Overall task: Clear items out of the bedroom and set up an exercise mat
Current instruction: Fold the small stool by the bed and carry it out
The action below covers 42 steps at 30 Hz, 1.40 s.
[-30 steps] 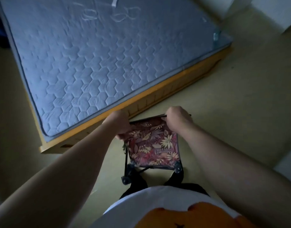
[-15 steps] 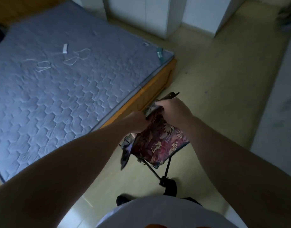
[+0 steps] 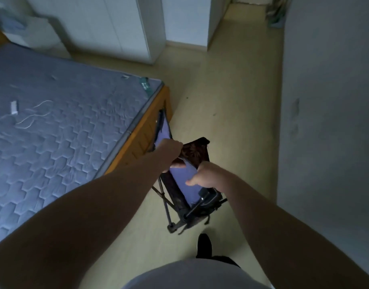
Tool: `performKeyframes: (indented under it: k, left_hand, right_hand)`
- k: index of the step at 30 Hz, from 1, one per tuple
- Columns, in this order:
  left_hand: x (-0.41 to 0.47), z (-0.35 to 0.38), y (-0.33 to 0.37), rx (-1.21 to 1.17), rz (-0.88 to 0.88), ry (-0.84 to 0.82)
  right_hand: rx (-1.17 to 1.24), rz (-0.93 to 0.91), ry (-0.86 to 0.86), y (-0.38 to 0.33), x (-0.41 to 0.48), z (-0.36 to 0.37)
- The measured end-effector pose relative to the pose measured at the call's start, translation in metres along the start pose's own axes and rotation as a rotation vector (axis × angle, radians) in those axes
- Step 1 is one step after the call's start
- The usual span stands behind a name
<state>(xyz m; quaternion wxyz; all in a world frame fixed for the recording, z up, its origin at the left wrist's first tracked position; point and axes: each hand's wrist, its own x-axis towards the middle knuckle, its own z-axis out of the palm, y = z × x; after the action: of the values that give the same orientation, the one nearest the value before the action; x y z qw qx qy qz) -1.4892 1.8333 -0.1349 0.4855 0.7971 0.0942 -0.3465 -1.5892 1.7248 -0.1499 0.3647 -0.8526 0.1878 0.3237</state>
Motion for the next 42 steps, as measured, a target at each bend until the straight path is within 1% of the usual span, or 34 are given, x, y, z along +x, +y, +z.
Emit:
performKeyframes:
  k: [2, 4, 7, 10, 13, 17, 19, 21, 23, 25, 26, 27, 28, 29, 30, 31, 32, 33, 34, 35, 36, 38, 39, 40, 42]
  left_hand:
    - [-0.001, 0.018, 0.002, -0.122, -0.106, 0.005]
    - [0.001, 0.024, -0.004, -0.182, -0.152, 0.015]
    - [0.005, 0.038, 0.001, -0.326, -0.222, 0.091]
    - [0.013, 0.043, 0.009, -0.41, -0.272, 0.138]
    - [0.027, 0.031, 0.011, -0.483, -0.322, 0.181]
    - [0.049, 0.016, 0.017, -0.51, -0.296, 0.24]
    - [0.061, 0.012, 0.028, -0.57, -0.318, 0.249]
    - [0.081, 0.009, 0.037, -0.572, -0.336, 0.214]
    - [0.104, 0.006, 0.051, -0.521, -0.325, 0.154]
    - [0.137, 0.006, 0.066, -0.454, -0.239, 0.085]
    - [0.152, 0.008, 0.075, -0.385, -0.161, 0.044]
    - [0.166, 0.009, 0.085, -0.245, -0.063, 0.019]
    - [0.179, 0.009, 0.097, -0.05, -0.009, -0.001]
    - [0.2, 0.008, 0.111, 0.075, 0.034, 0.011]
    - [0.211, 0.009, 0.124, 0.301, 0.081, -0.031]
    - [0.216, 0.013, 0.136, 0.371, 0.033, -0.029]
    - [0.229, 0.015, 0.155, 0.489, 0.102, -0.079]
    - [0.238, 0.018, 0.168, 0.424, 0.062, -0.08]
    - [0.253, 0.018, 0.185, 0.331, 0.12, -0.121]
    - [0.269, 0.021, 0.205, 0.127, 0.042, -0.163]
    - [0.28, 0.021, 0.22, -0.049, -0.056, -0.155]
    - [0.292, 0.027, 0.259, -0.387, -0.344, -0.164]
    - [0.304, 0.031, 0.275, -0.448, -0.408, -0.171]
    - [0.321, 0.036, 0.299, -0.442, -0.432, -0.196]
    - [0.347, 0.041, 0.322, -0.414, -0.419, -0.206]
  right_hand:
    - [-0.169, -0.027, 0.114, 0.015, 0.009, -0.01]
    - [-0.335, -0.067, 0.195, 0.016, 0.008, -0.013]
    - [-0.444, -0.129, 0.299, 0.025, 0.005, -0.028]
    - [-0.516, -0.142, 0.332, 0.035, 0.007, -0.048]
    - [-0.609, -0.147, 0.343, 0.045, 0.009, -0.068]
    - [-0.68, -0.128, 0.342, 0.051, 0.021, -0.087]
    - [-0.679, -0.119, 0.34, 0.053, 0.032, -0.097]
    - [-0.666, -0.091, 0.314, 0.053, 0.044, -0.11]
    - [-0.651, -0.073, 0.319, 0.054, 0.062, -0.13]
    - [-0.623, -0.043, 0.327, 0.056, 0.085, -0.151]
    - [-0.618, -0.019, 0.332, 0.059, 0.098, -0.163]
    - [-0.605, 0.001, 0.34, 0.063, 0.111, -0.174]
    - [-0.589, 0.022, 0.344, 0.066, 0.122, -0.186]
    - [-0.583, 0.041, 0.347, 0.066, 0.137, -0.2]
    - [-0.58, 0.063, 0.342, 0.066, 0.147, -0.213]
    - [-0.59, 0.079, 0.339, 0.066, 0.156, -0.223]
    - [-0.604, 0.104, 0.343, 0.065, 0.17, -0.239]
    - [-0.596, 0.124, 0.347, 0.065, 0.176, -0.248]
    - [-0.577, 0.144, 0.363, 0.066, 0.184, -0.26]
    - [-0.549, 0.163, 0.387, 0.068, 0.196, -0.274]
    - [-0.534, 0.192, 0.404, 0.071, 0.202, -0.285]
    - [-0.541, 0.237, 0.441, 0.074, 0.212, -0.306]
    - [-0.553, 0.248, 0.456, 0.078, 0.217, -0.314]
    - [-0.573, 0.261, 0.472, 0.082, 0.229, -0.33]
    - [-0.609, 0.277, 0.501, 0.083, 0.243, -0.348]
